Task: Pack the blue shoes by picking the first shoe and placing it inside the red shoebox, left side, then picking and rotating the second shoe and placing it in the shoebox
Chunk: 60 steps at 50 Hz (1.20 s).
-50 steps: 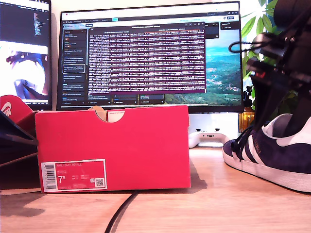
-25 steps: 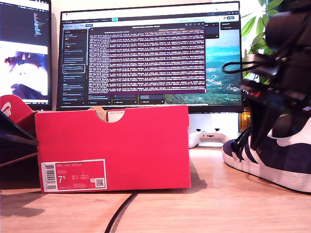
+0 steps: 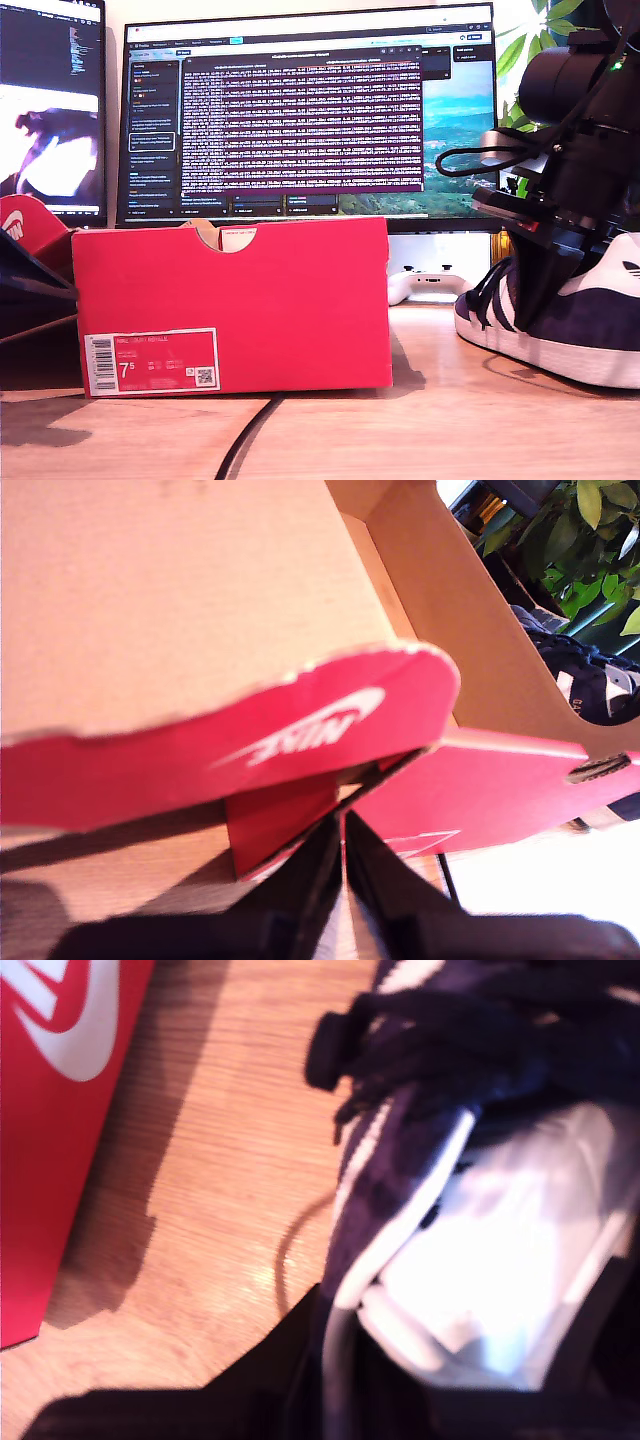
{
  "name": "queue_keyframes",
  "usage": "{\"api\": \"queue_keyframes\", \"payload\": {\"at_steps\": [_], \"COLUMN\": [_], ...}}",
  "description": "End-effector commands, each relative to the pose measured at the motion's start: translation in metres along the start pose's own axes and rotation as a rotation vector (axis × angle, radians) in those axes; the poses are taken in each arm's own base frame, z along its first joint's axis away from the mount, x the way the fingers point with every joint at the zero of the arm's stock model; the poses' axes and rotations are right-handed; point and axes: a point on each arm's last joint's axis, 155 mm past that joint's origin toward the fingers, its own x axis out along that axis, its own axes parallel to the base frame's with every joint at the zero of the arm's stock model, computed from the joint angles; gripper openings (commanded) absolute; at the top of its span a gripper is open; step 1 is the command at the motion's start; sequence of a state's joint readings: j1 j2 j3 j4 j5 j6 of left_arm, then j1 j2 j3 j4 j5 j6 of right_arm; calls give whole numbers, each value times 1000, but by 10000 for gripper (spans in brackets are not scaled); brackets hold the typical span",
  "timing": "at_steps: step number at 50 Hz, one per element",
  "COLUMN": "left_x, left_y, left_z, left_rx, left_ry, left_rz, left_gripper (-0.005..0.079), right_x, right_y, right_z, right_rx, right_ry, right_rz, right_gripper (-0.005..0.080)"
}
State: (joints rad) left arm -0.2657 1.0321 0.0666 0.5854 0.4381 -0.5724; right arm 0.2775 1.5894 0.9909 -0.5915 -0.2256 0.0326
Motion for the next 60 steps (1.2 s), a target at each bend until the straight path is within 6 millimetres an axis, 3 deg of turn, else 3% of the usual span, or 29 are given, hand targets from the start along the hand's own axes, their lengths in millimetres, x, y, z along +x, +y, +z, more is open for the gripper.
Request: {"api": "queue_keyframes", "payload": {"at_steps": [1,22,34,51,60], "left_x": [-2,-2,-2,-1,-1], "left_y": [7,12,8,5,5], "left_z": [-12,-20,-13,-9,-9], "left_rx": [-10,-25,-11,-2,-2], "left_ry": [24,53,30,13,12], "left_rz": [17,36,21,9,9], "left_gripper": [-20,-20,-20,-20,-20], "right_x": [-11,-80,-111,-119,-92], "right_y": [14,67,115,202,235], "right_z": [24,77,110,148,163], "right_rx": [-8,9,53,28,22], "right_ry": [-42,-92,-192,-371,-408], "right_rz": [22,68,193,385,437], "right_gripper": [-11,-11,-10,-11,-11]}}
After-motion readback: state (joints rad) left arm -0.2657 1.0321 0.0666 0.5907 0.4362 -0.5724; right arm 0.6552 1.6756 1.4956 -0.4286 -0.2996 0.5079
